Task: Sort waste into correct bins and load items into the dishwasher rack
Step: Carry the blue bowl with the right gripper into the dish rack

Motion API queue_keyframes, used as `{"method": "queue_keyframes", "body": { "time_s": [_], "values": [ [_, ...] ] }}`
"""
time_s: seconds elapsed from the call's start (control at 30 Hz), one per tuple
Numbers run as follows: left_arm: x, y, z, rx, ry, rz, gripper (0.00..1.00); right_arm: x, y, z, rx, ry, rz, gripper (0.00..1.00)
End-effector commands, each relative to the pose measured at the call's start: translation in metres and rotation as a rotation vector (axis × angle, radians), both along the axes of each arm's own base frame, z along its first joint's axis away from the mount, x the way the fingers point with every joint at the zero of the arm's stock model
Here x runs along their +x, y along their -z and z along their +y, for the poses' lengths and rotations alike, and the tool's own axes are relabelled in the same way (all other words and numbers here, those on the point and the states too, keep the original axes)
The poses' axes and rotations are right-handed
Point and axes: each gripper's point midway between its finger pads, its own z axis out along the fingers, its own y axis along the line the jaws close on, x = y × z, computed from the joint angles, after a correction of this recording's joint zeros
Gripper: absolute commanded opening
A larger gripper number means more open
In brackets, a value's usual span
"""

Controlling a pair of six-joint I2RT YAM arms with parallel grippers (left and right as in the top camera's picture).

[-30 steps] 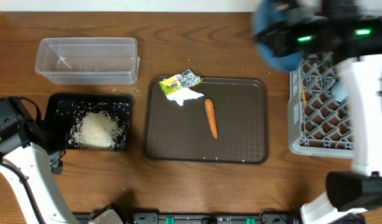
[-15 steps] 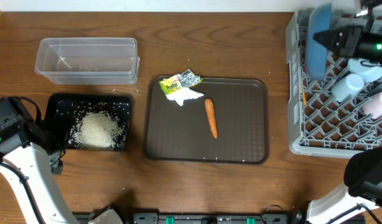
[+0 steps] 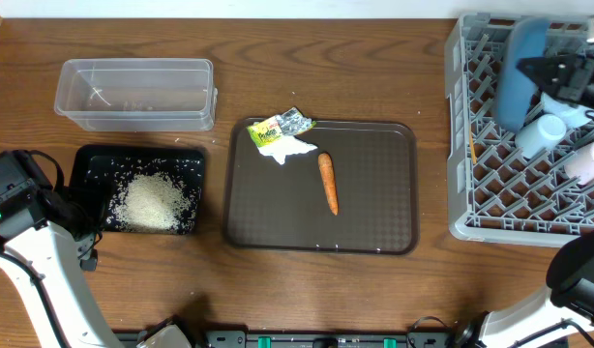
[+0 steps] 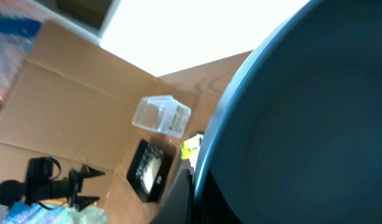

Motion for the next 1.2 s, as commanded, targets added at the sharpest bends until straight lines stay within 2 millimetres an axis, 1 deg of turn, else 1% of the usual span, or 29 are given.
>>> {"method": "queue_keyframes", "body": {
  "time_s": [0.0,0.07,0.17,0.3,0.47,0.53,0.63,0.77,0.87,0.97,1.07,1.17],
  "values": [
    [0.0,-0.007,0.004,0.017,-0.017,-0.014,1.0,-0.006,-0.017,-0.007,0.065,-0.012,-0.068,0.01],
    [0.0,-0.007,0.004,0.017,-0.017,-0.014,1.0,-0.008,-0.013,-0.008,0.078,-0.006,-0.048,0.01],
    [0.0,-0.007,0.004,0.017,-0.017,-0.014,1.0,-0.015,-0.007,-0.003,0.126,-0.003,0.027,0.01],
    [0.0,-0.007,0.004,0.017,-0.017,-0.014,1.0,-0.03,-0.003,0.006,0.188,-0.007,0.133,0.01],
    [0.0,-0.007,0.004,0.017,-0.017,-0.014,1.0,-0.052,-0.002,0.019,0.203,-0.042,0.172,0.01],
    [0.0,-0.007,0.004,0.017,-0.017,-0.014,1.0,-0.058,0.002,0.021,0.18,-0.05,0.192,0.01],
    [0.0,-0.007,0.004,0.017,-0.017,-0.014,1.0,-0.06,0.013,0.02,0.133,-0.053,0.221,0.01],
    [0.0,-0.007,0.004,0.017,-0.017,-0.014,1.0,-0.061,0.022,0.02,0.132,-0.057,0.221,0.01],
    [0.0,-0.007,0.004,0.017,-0.017,-0.014,1.0,-0.062,0.033,0.022,0.153,-0.058,0.247,0.01],
    [0.0,-0.007,0.004,0.017,-0.017,-0.014,1.0,-0.062,0.043,0.024,0.21,-0.056,0.249,0.01],
    [0.0,-0.007,0.004,0.017,-0.017,-0.014,1.0,-0.061,0.047,0.026,0.254,-0.052,0.236,0.01],
    [0.0,-0.007,0.004,0.017,-0.017,-0.014,1.0,-0.061,0.044,0.026,0.274,-0.049,0.229,0.01]
  ]
}}
